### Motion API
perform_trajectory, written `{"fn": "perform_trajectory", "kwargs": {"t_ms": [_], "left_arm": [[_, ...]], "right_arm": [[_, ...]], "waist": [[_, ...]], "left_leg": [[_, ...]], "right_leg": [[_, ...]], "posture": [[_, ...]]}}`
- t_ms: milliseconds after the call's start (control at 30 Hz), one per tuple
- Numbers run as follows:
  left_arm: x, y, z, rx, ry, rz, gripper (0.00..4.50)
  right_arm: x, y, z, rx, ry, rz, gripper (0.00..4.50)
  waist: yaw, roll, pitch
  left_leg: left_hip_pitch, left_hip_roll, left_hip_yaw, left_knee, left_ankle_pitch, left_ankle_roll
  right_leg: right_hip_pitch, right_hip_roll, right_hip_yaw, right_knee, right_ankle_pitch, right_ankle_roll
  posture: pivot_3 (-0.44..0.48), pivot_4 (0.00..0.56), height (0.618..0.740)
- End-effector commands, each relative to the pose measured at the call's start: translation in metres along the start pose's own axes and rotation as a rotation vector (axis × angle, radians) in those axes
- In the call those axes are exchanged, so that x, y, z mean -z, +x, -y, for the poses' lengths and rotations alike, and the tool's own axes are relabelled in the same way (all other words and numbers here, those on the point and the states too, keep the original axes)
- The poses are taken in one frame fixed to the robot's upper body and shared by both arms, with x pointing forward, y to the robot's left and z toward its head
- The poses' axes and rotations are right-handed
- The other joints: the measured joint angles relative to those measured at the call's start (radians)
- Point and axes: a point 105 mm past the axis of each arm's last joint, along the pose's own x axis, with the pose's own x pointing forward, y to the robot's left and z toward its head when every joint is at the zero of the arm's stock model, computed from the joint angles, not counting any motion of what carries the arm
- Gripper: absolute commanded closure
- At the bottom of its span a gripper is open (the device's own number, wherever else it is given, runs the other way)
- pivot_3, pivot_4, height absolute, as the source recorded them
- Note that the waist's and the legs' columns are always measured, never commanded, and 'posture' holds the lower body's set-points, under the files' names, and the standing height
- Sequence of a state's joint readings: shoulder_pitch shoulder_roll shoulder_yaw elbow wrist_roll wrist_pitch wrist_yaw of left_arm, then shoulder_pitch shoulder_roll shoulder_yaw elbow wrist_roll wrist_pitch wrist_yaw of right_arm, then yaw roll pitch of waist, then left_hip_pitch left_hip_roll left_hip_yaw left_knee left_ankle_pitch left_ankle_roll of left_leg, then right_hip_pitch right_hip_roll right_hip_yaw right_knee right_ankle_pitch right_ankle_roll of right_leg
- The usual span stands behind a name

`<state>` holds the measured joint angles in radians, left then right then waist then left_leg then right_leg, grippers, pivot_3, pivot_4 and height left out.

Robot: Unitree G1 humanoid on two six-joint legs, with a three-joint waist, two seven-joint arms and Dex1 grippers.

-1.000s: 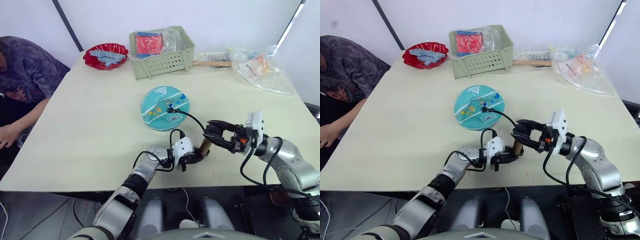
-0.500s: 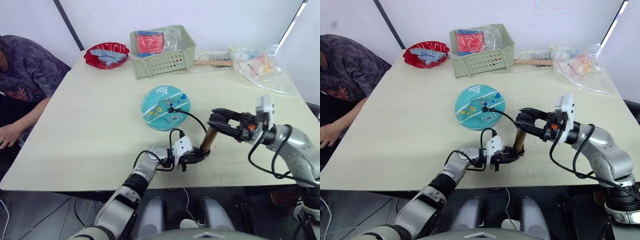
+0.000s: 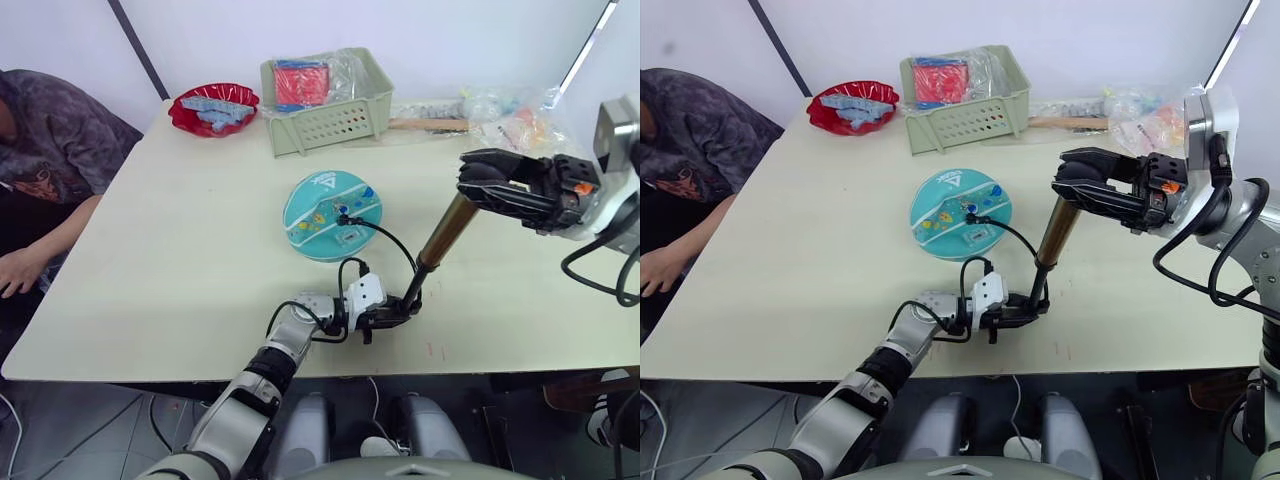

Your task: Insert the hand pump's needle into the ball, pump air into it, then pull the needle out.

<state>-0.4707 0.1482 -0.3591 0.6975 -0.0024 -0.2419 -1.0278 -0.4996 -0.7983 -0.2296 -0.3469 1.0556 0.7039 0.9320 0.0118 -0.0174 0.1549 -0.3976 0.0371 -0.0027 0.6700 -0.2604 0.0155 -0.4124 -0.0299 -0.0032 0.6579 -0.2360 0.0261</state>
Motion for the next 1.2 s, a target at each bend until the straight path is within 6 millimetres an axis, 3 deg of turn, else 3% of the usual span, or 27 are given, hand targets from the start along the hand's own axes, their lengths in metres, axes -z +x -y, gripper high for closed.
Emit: {"fn": "perform_trajectory", "kwargs": {"t_ms": [33, 100, 233, 533, 600, 700, 800, 1200], "left_arm": [[0.026, -0.003, 0.010, 0.018, -0.064, -0.084, 3.43], [0.026, -0.003, 0.010, 0.016, -0.056, -0.093, 3.43], [0.027, -0.003, 0.009, 0.012, -0.050, -0.102, 3.43], [0.030, -0.003, 0.010, 0.015, -0.050, -0.112, 3.43], [0.031, -0.003, 0.011, 0.016, -0.051, -0.115, 3.43], [0.032, -0.001, 0.011, 0.015, -0.054, -0.120, 3.43], [0.033, 0.000, 0.010, 0.020, -0.052, -0.127, 3.43], [0.036, -0.002, 0.015, 0.031, -0.055, -0.126, 3.43]], "right_arm": [[0.036, 0.002, -0.003, 0.024, 0.007, -0.098, 2.69], [0.063, 0.001, -0.009, 0.008, 0.041, -0.162, 2.69], [0.097, 0.001, -0.016, 0.018, 0.108, -0.195, 2.69], [0.157, -0.004, -0.019, 0.089, 0.139, -0.240, 2.69], [0.162, -0.006, -0.017, 0.113, 0.147, -0.226, 2.69], [0.161, -0.007, -0.011, 0.124, 0.112, -0.218, 2.69], [0.145, -0.004, -0.007, 0.120, 0.076, -0.170, 2.69], [0.061, -0.004, -0.007, 0.045, -0.029, -0.004, 2.69]], "waist": [[0.000, -0.001, -0.001], [-0.001, -0.001, -0.004], [-0.001, -0.004, -0.008], [-0.001, -0.006, -0.011], [-0.001, -0.006, -0.011], [-0.001, -0.006, -0.011], [0.001, -0.006, -0.011], [0.003, -0.004, -0.008]], "left_leg": [[0.000, 0.000, 0.000, 0.000, 0.000, 0.000], [0.001, 0.000, 0.000, 0.000, 0.000, 0.000], [0.005, 0.000, 0.000, 0.000, 0.000, 0.000], [0.009, 0.001, 0.000, 0.000, 0.000, 0.000], [0.010, 0.001, 0.000, 0.000, 0.000, 0.000], [0.012, 0.001, 0.001, 0.000, 0.000, 0.000], [0.013, 0.001, 0.001, 0.000, 0.000, 0.000], [0.005, 0.000, 0.000, 0.000, 0.000, 0.000]], "right_leg": [[0.000, 0.000, 0.000, 0.000, 0.000, 0.000], [0.001, 0.000, 0.000, 0.000, 0.000, 0.000], [0.004, 0.000, 0.000, 0.001, -0.002, 0.004], [0.007, 0.001, 0.000, 0.000, -0.004, 0.002], [0.008, 0.001, 0.000, 0.000, -0.004, 0.002], [0.009, 0.000, 0.001, 0.000, -0.004, 0.001], [0.010, 0.000, 0.001, 0.000, -0.004, 0.001], [0.004, -0.001, 0.000, -0.001, -0.002, 0.002]], "posture": [[0.000, 0.150, 0.738], [0.000, 0.150, 0.738], [0.000, 0.150, 0.738], [0.000, 0.150, 0.738], [0.000, 0.150, 0.738], [0.000, 0.150, 0.738], [0.000, 0.150, 0.738], [0.000, 0.150, 0.738]]}}
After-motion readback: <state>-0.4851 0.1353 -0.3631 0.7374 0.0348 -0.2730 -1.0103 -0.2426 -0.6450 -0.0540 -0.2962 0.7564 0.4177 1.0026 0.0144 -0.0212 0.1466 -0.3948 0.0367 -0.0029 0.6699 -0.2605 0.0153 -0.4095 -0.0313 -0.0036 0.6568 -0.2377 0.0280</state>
